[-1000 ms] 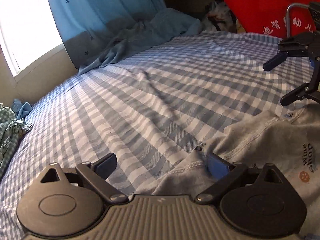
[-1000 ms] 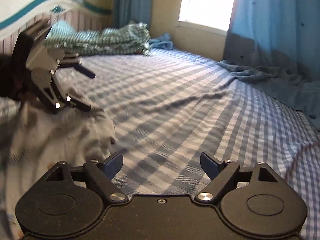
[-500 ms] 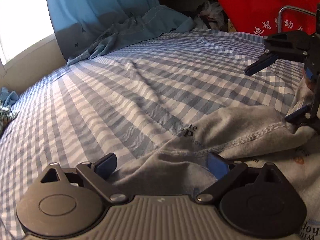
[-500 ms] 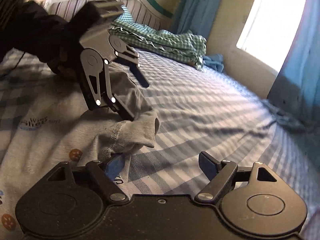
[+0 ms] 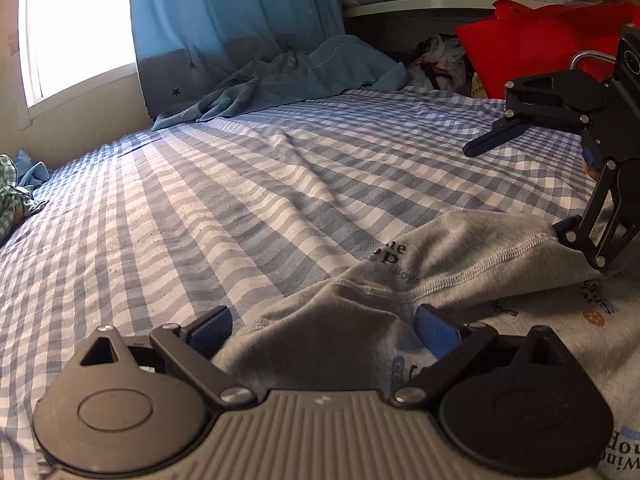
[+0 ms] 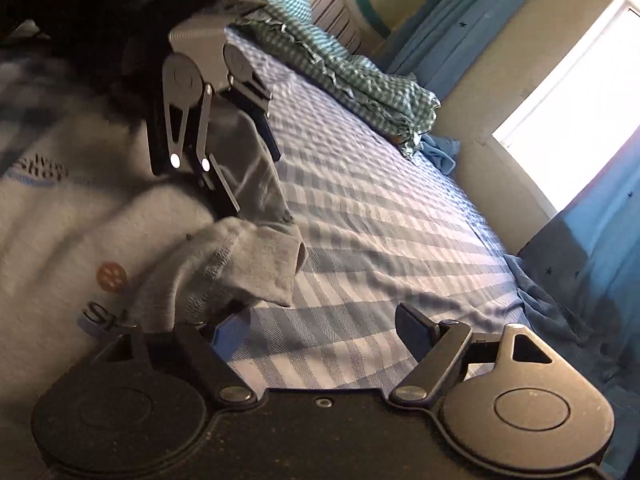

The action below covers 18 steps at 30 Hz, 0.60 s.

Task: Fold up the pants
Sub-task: 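Grasp the pants hem with the left gripper while the right gripper grasps the cuff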

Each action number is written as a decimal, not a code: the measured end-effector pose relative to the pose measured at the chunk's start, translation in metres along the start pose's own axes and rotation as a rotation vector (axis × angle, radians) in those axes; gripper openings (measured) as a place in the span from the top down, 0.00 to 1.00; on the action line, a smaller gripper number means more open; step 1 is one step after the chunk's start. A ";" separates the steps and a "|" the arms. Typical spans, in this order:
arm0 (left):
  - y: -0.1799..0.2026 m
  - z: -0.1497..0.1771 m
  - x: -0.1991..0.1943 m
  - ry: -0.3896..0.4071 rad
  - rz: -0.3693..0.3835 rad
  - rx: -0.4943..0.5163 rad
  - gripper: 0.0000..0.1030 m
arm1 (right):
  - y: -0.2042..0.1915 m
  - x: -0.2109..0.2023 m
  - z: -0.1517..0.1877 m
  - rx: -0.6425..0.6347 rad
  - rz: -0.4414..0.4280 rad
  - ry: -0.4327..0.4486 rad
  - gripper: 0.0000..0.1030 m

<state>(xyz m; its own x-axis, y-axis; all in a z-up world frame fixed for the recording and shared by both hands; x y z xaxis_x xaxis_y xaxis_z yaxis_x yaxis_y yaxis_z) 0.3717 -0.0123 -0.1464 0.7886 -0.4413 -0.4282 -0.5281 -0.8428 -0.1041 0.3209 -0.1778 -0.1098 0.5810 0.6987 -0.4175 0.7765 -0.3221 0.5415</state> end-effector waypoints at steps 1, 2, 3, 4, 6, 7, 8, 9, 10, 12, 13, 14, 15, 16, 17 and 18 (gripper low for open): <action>0.000 0.000 0.000 -0.002 0.004 -0.004 0.03 | 0.001 0.003 0.001 0.015 -0.018 0.001 0.29; -0.001 0.000 0.000 -0.004 0.006 -0.012 0.03 | 0.000 0.004 0.000 0.036 -0.043 0.016 0.38; -0.002 0.001 0.001 -0.004 0.007 -0.018 0.03 | -0.001 0.006 -0.001 0.054 -0.070 0.034 0.52; -0.002 0.001 0.001 -0.003 0.006 -0.019 0.03 | -0.003 0.008 -0.004 0.061 -0.092 0.045 0.59; -0.002 0.000 0.000 -0.001 0.003 -0.017 0.03 | -0.008 0.010 -0.011 0.053 -0.113 0.074 0.79; -0.002 0.000 0.000 0.000 0.003 -0.017 0.03 | -0.009 0.010 -0.014 0.050 -0.122 0.085 0.88; -0.003 0.000 -0.001 0.004 0.004 -0.021 0.03 | -0.009 0.009 -0.017 0.045 -0.119 0.092 1.00; -0.004 0.000 -0.002 0.008 0.008 -0.029 0.02 | -0.007 0.008 -0.019 0.040 -0.107 0.090 1.00; -0.005 0.000 -0.003 0.013 0.011 -0.040 0.02 | -0.005 0.007 -0.020 0.027 -0.087 0.083 1.00; -0.007 -0.002 -0.005 0.029 0.005 -0.056 0.01 | 0.008 0.004 -0.024 -0.019 -0.034 0.065 1.00; -0.008 -0.002 -0.007 0.033 0.000 -0.059 0.01 | 0.016 0.003 -0.025 -0.030 -0.009 0.058 1.00; -0.009 -0.001 -0.007 0.034 -0.005 -0.061 0.01 | 0.026 0.002 -0.027 -0.035 0.035 0.055 1.00; -0.009 -0.001 -0.007 0.033 -0.005 -0.060 0.01 | 0.039 0.002 -0.027 -0.030 0.076 0.046 1.00; -0.009 -0.001 -0.007 0.031 -0.004 -0.060 0.01 | 0.050 0.003 -0.025 -0.024 0.109 0.033 1.00; -0.009 -0.001 -0.007 0.030 -0.005 -0.058 0.01 | 0.062 0.005 -0.021 -0.011 0.139 0.017 1.00; -0.009 -0.001 -0.008 0.031 -0.006 -0.056 0.01 | 0.069 0.006 -0.016 0.013 0.144 -0.001 1.00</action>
<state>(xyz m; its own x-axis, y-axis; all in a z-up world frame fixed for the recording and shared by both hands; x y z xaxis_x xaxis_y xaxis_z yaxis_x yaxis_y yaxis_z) 0.3708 -0.0018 -0.1410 0.8016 -0.4450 -0.3993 -0.5055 -0.8610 -0.0554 0.3743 -0.1853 -0.0630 0.6870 0.6438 -0.3369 0.6880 -0.4272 0.5866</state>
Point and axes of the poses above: each gripper's, at about its wrist camera, not at the fingertips, and x roughly the way its jaws point, y to its right, z to its underside, the point moved 8 cm from there along x, roughly the way its jaws point, and after that the axes turned 12 degrees about y, right-handed, at the moved point
